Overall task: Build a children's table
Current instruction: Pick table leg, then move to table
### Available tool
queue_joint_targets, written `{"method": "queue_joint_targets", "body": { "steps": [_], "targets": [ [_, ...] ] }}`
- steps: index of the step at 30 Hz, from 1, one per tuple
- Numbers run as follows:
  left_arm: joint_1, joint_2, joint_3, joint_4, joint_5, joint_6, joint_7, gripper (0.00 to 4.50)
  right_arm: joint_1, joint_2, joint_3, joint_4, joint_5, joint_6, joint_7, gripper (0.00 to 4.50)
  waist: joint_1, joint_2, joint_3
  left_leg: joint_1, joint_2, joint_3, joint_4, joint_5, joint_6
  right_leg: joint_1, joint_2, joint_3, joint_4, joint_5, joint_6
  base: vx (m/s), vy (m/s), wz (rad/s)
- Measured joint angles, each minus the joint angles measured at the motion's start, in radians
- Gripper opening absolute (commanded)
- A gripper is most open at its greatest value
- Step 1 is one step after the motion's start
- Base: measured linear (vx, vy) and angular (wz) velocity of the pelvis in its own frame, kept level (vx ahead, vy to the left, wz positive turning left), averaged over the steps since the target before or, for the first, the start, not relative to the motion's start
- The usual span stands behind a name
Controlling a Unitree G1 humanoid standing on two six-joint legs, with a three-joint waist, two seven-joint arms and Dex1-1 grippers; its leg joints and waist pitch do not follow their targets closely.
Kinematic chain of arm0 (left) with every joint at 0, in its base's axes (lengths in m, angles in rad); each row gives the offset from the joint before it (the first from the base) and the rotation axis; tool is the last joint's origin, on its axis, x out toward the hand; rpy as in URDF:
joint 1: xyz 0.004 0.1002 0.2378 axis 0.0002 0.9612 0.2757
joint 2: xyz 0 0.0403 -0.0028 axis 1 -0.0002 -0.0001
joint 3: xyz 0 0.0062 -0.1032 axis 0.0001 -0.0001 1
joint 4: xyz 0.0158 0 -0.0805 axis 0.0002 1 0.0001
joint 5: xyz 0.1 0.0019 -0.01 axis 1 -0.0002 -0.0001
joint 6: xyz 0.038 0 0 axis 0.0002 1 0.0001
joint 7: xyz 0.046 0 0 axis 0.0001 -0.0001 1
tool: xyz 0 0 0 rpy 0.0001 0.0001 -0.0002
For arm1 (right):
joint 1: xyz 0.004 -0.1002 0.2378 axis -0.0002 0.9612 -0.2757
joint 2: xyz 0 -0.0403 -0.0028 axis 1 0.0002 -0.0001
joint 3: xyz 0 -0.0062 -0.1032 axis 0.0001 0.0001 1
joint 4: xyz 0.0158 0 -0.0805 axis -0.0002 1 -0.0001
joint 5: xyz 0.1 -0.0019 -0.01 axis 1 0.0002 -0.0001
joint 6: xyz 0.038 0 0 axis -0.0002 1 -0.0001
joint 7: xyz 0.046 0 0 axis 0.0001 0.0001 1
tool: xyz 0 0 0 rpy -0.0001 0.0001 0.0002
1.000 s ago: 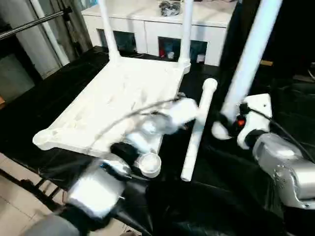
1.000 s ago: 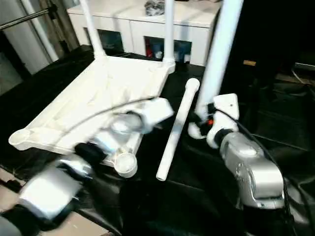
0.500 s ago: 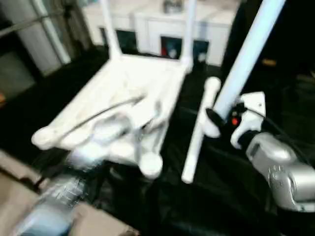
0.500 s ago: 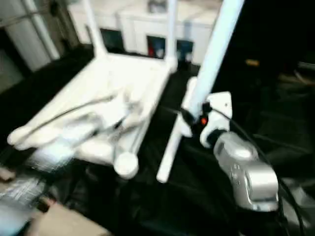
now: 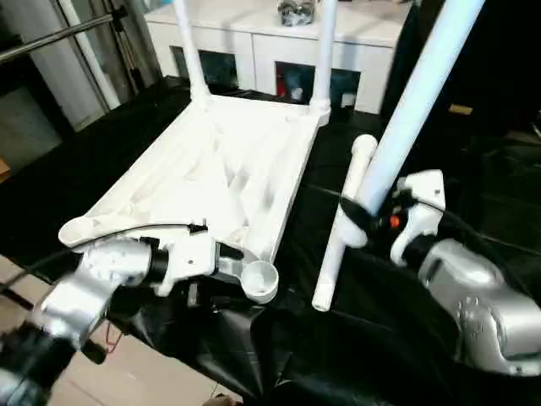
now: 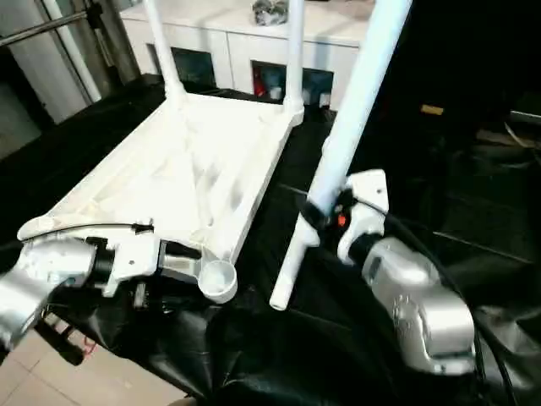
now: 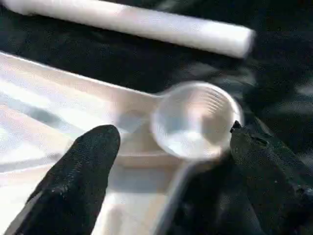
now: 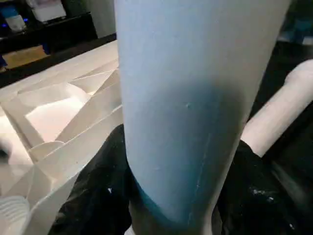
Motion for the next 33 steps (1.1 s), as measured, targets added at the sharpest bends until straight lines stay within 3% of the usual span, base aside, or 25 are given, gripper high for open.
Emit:
{"method": "queue_joint_targets", "body": {
  "steps": [2, 3, 6, 8, 10, 12, 18, 19, 21, 22, 23, 24, 25, 26, 27, 28, 30, 31, 32, 33],
  "targets": [
    [0.036, -0.102, 0.096, -0.046, -0.009, 0.024, 0.193, 4.13, 0.028, 0.01, 0.006, -0.019, -0.03, -0.007, -0.039, 1.9, -0.001, -0.001, 0.0, 0.001, 0.0, 0.0, 0.0, 0.0, 0.0, 0.0, 0.0, -0.001, 0.001, -0.001, 0.001, 0.0, 0.0, 0.0],
    [0.058, -0.145, 0.144, -0.066, -0.012, 0.041, 0.282, 4.13, 0.04, 0.021, 0.007, -0.02, -0.047, -0.007, -0.064, 1.9, -0.005, -0.007, -0.001, 0.001, 0.001, 0.0, -0.001, 0.0, 0.0, 0.0, 0.001, 0.0, 0.001, -0.001, 0.001, 0.0, 0.0, 0.0],
    [0.095, -0.191, 0.208, -0.09, -0.03, 0.084, 0.421, 4.13, 0.061, 0.033, 0.0, -0.012, -0.082, -0.007, -0.116, 1.9, -0.012, -0.02, -0.001, 0.0, 0.002, -0.003, -0.001, 0.001, -0.002, -0.002, 0.004, 0.0, 0.001, -0.003, 0.003, 0.0, 0.0, 0.0],
    [0.145, -0.282, 0.293, -0.169, -0.066, 0.12, 0.536, 4.13, 0.064, 0.096, -0.053, -0.009, -0.079, -0.015, -0.165, 1.9, -0.016, -0.032, -0.001, 0.0, 0.002, -0.003, -0.001, 0.001, -0.002, -0.002, 0.004, 0.0, 0.001, -0.004, 0.004, 0.0, 0.0, 0.0],
    [0.162, -0.307, 0.308, -0.203, -0.074, 0.145, 0.594, 4.13, 0.065, 0.12, -0.071, -0.002, -0.073, -0.053, -0.187, 1.9, -0.014, -0.042, 0.0, 0.0, 0.003, -0.003, -0.001, 0.001, -0.002, -0.002, 0.005, 0.0, 0.0, -0.004, 0.004, 0.0, 0.0, 0.0],
    [0.17, -0.328, 0.324, -0.221, -0.056, 0.143, 0.638, 4.13, 0.066, 0.152, -0.084, 0.002, -0.07, -0.117, -0.202, 1.9, -0.013, -0.045, 0.002, 0.0, 0.002, -0.003, -0.001, 0.001, -0.002, -0.002, 0.005, 0.0, -0.001, -0.004, 0.005, 0.0, 0.0, 0.0],
    [0.171, -0.357, 0.32, -0.243, -0.012, 0.136, 0.691, 4.13, 0.055, 0.173, -0.098, 0.012, -0.084, -0.23, -0.239, 1.9, -0.002, -0.046, 0.001, -0.001, 0.002, -0.003, -0.001, 0.001, -0.002, 0.0, 0.004, 0.001, -0.008, 0.001, 0.009, 0.0, 0.0, 0.0],
    [0.171, -0.362, 0.311, -0.246, -0.006, 0.141, 0.702, 4.13, 0.051, 0.178, -0.112, 0.015, -0.088, -0.246, -0.252, 1.9, 0.002, -0.045, 0.001, 0.0, 0.004, 0.004, -0.001, 0.001, -0.002, -0.002, 0.007, 0.008, -0.009, 0.002, 0.01, 0.0, 0.0, 0.0],
    [0.17, -0.367, 0.305, -0.246, 0.004, 0.15, 0.717, 4.13, 0.045, 0.182, -0.128, 0.017, -0.088, -0.247, -0.254, 1.9, 0.01, -0.05, 0.0, 0.007, 0.005, 0.027, 0.0, -0.001, 0.001, -0.01, 0.016, 0.041, -0.005, 0.004, 0.015, 0.001, 0.017, -0.17],
    [0.166, -0.367, 0.305, -0.246, 0.006, 0.152, 0.721, 4.13, 0.045, 0.182, -0.135, 0.02, -0.088, -0.246, -0.254, 1.9, 0.015, -0.051, 0.0, 0.009, 0.005, 0.034, 0.004, -0.006, 0.003, -0.015, 0.026, 0.067, -0.004, 0.006, 0.019, 0.003, 0.034, -0.34],
    [0.158, -0.367, 0.304, -0.246, 0.011, 0.152, 0.726, 4.13, 0.047, 0.179, -0.144, 0.028, -0.089, -0.246, -0.254, 1.9, 0.025, -0.052, 0.001, 0.008, -0.003, 0.033, 0.018, -0.021, 0.005, -0.019, 0.038, 0.104, -0.004, 0.009, 0.027, 0.0, 0.072, -0.46],
    [0.153, -0.367, 0.303, -0.246, 0.013, 0.152, 0.727, 4.13, 0.051, 0.178, -0.151, 0.038, -0.089, -0.245, -0.254, 1.9, 0.03, -0.051, 0.0, 0.004, -0.009, 0.024, 0.035, -0.034, 0.01, -0.019, 0.048, 0.132, -0.005, 0.012, 0.036, -0.001, 0.138, -0.53],
    [0.148, -0.367, 0.299, -0.246, 0.014, 0.152, 0.728, 4.13, 0.058, 0.172, -0.158, 0.049, -0.089, -0.241, -0.254, 1.9, 0.038, -0.05, 0.0, 0.001, -0.026, -0.009, 0.061, -0.05, 0.028, -0.017, 0.06, 0.167, -0.009, 0.016, 0.049, -0.001, 0.138, -0.53],
    [0.146, -0.366, 0.299, -0.246, 0.016, 0.153, 0.73, 4.13, 0.061, 0.167, -0.157, 0.059, -0.092, -0.242, -0.253, 1.9, 0.039, -0.048, -0.002, 0.001, -0.036, -0.025, 0.068, -0.065, 0.025, -0.017, 0.068, 0.194, -0.014, 0.022, 0.063, -0.002, 0.204, -0.64],
    [0.144, -0.363, 0.3, -0.246, 0.022, 0.154, 0.732, 4.13, 0.064, 0.164, -0.148, 0.067, -0.099, -0.244, -0.252, 1.9, 0.035, -0.049, -0.001, 0.0, -0.049, -0.029, 0.077, -0.075, 0.032, -0.014, 0.072, 0.219, -0.019, 0.025, 0.076, -0.01, 0.238, -0.57],
    [0.141, -0.359, 0.302, -0.246, 0.026, 0.155, 0.735, 4.13, 0.069, 0.165, -0.132, 0.075, -0.109, -0.247, -0.249, 1.9, 0.022, -0.053, -0.004, 0.005, -0.061, -0.019, 0.078, -0.084, 0.05, -0.015, 0.068, 0.239, -0.033, 0.029, 0.085, -0.01, 0.238, -0.57],
    [0.14, -0.355, 0.307, -0.243, 0.032, 0.157, 0.735, 4.13, 0.072, 0.166, -0.109, 0.083, -0.109, -0.246, -0.244, 1.9, -0.015, -0.062, -0.004, -0.003, -0.087, -0.015, 0.073, -0.078, 0.089, -0.021, 0.024, 0.197, -0.048, 0.027, 0.077, -0.038, 0.257, -0.14],
    [0.145, -0.351, 0.309, -0.242, 0.034, 0.159, 0.737, 4.13, 0.07, 0.172, -0.091, 0.084, -0.109, -0.247, -0.241, 1.9, -0.04, -0.061, -0.004, -0.004, -0.096, -0.006, 0.072, -0.078, 0.108, -0.036, -0.013, 0.117, -0.008, -0.002, 0.028, -0.042, 0.26, 0.0],
    [0.147, -0.347, 0.31, -0.242, 0.035, 0.16, 0.739, 4.13, 0.069, 0.175, -0.079, 0.085, -0.111, -0.247, -0.238, 1.9, -0.054, -0.059, -0.003, -0.005, -0.103, -0.004, 0.07, -0.074, 0.121, -0.042, -0.024, 0.052, 0.043, -0.021, 0.003, -0.04, 0.227, 0.09],
    [0.146, -0.346, 0.309, -0.242, 0.035, 0.161, 0.741, 4.13, 0.07, 0.175, -0.071, 0.085, -0.115, -0.247, -0.235, 1.9, -0.06, -0.06, -0.003, -0.005, -0.111, 0.003, 0.064, -0.069, 0.131, -0.043, -0.023, 0.001, 0.086, -0.032, 0.0, -0.05, 0.18, 0.01]
  ]
}}
